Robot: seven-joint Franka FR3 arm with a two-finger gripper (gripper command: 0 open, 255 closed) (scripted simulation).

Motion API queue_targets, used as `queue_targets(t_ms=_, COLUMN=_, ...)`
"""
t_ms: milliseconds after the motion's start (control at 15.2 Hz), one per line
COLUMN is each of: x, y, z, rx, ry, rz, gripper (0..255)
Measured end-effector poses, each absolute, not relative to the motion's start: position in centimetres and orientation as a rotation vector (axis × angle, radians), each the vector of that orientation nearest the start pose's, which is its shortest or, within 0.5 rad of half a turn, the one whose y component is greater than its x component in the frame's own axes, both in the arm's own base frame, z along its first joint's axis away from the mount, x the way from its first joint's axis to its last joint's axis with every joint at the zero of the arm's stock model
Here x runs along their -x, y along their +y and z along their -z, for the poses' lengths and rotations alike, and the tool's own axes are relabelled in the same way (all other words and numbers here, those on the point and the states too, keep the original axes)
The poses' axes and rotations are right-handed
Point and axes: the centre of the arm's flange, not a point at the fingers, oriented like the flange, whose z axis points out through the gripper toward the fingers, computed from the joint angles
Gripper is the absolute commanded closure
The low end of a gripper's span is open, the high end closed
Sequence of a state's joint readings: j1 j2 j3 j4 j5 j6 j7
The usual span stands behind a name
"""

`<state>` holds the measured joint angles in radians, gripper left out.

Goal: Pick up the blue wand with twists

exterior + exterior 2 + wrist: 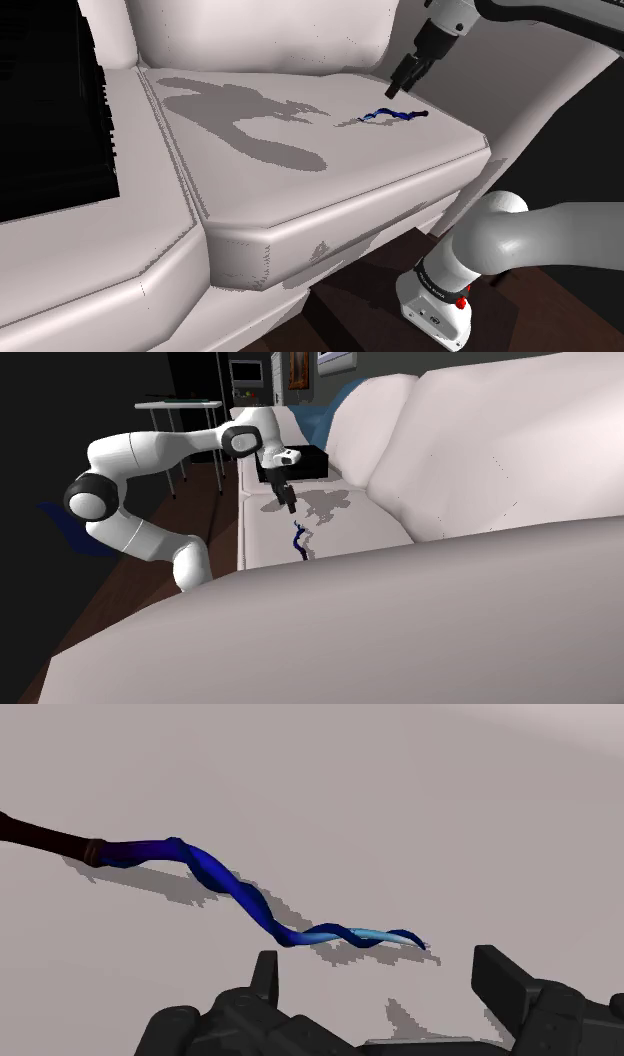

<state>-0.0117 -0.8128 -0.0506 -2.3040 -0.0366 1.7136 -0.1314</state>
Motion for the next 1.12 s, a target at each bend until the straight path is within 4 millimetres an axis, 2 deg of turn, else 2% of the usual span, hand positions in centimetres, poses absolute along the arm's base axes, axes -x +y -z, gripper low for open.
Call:
queue_targets(t_ms=132, x=-31.2, y=-3.7, z=-63.6, rx=3.133, ry=-0.188, rz=0.340, gripper=0)
queue_targets(t_ms=396, x=-31.5, y=-8.1, z=-61.7, rx=3.025, ry=-0.782, rz=0.269, gripper=0)
queue_targets(t_ms=528, x=-32.6, y=-11.3, z=-60.7, rx=2.914, ry=-1.103, rz=0.227, gripper=0)
queue_targets(t_ms=594, x=-33.0, y=-12.1, z=-60.3, rx=2.865, ry=-1.218, rz=0.211, gripper=0)
queue_targets(t_ms=792, x=-33.3, y=-12.7, z=-59.0, rx=2.816, ry=-1.322, rz=0.198, gripper=0)
queue_targets(t_ms=1122, x=-33.4, y=-12.7, z=-56.3, rx=2.809, ry=-1.338, rz=0.195, gripper=0)
